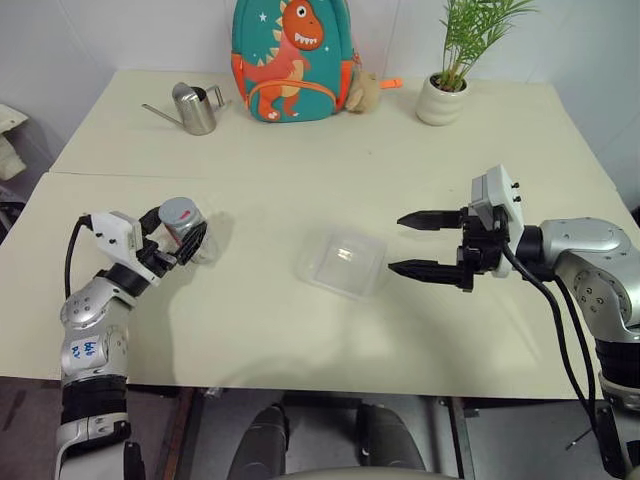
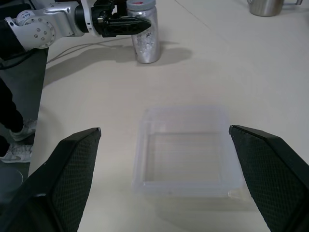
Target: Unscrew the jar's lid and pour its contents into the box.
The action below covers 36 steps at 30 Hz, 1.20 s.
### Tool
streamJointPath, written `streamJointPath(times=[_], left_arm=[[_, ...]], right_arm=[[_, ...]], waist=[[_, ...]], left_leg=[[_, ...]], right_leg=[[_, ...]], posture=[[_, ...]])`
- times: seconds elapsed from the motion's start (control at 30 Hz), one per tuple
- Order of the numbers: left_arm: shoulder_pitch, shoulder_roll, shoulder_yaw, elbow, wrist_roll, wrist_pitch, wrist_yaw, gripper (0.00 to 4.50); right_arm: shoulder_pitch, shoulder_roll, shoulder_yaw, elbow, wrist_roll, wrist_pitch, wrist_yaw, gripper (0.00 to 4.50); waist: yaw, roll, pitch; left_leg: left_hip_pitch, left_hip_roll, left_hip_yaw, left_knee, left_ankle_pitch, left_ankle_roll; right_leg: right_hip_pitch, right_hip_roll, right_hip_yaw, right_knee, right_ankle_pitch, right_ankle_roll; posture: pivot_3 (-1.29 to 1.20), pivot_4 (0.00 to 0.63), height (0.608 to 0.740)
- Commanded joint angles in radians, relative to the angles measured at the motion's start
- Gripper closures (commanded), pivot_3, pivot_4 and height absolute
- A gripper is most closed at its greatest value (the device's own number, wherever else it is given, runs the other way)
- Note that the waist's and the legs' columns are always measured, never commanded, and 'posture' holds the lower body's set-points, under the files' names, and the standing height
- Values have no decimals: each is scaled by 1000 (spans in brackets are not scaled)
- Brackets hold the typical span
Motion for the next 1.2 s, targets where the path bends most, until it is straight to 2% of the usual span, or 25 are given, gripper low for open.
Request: streamJointPath(times=[0.03,0.1,0.37,0.93,1.2], left_arm=[[-19,6,-3,6,-10,-22,-25,1599],[-21,7,-4,9,-11,-21,-28,2075],[-8,21,3,-11,-18,-7,-41,2079],[9,75,4,-146,-85,166,-83,2079],[-79,146,-22,-164,-203,244,-317,2079]], right_arm=[[-8,0,-25,-24,7,-14,-13,0],[-8,-3,-27,-25,8,-13,-16,0],[-17,1,-31,-49,18,-5,-43,0],[10,48,-57,-151,67,25,-180,0],[-61,117,-37,-172,68,38,-290,0]], waist=[[1,0,0],[1,0,0],[1,0,0],[2,0,0],[0,0,0]], left_leg=[[0,0,0,0,0,0],[0,0,0,0,0,0],[0,0,0,0,0,0],[0,1,1,0,-1,2],[0,3,1,0,-1,2]], right_leg=[[0,0,0,0,0,0],[0,0,0,0,0,0],[0,0,0,-1,1,0],[0,1,1,-3,1,1],[0,3,2,-4,2,-1]], posture=[[0,150,740],[0,150,740],[0,150,740],[0,150,740],[0,150,740]])
